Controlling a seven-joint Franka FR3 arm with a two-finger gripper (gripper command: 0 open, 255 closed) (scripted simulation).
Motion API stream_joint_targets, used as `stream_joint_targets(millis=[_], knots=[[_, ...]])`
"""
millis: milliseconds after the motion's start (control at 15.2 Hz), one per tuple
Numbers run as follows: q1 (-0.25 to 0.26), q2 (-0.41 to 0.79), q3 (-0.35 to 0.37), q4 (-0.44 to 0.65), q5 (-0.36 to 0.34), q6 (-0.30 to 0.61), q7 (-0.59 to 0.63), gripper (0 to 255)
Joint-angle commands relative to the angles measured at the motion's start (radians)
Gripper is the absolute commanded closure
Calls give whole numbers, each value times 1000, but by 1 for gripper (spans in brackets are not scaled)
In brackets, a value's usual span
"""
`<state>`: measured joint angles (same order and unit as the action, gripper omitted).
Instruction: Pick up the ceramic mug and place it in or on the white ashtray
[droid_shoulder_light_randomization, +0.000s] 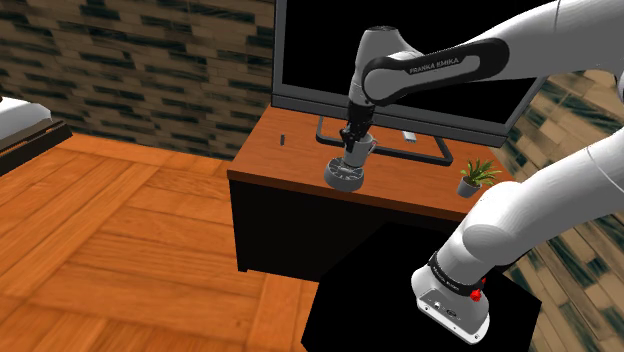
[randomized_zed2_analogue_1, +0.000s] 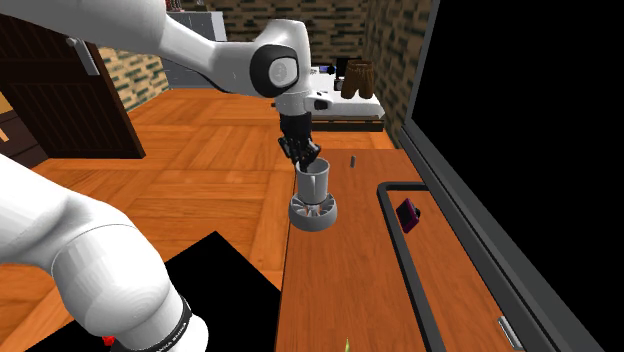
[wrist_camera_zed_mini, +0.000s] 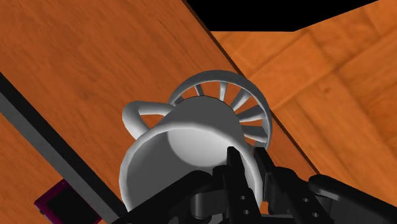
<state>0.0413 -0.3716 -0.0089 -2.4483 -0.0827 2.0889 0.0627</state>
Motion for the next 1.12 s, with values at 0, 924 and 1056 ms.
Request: stream_joint_targets(millis=[0, 924, 1056], knots=[[-1, 13, 0, -14, -1, 29, 2, 255], [-2, 42, -1, -53, -5, 95, 7, 0], [-2, 42, -1, -53, -5, 96, 7, 0]])
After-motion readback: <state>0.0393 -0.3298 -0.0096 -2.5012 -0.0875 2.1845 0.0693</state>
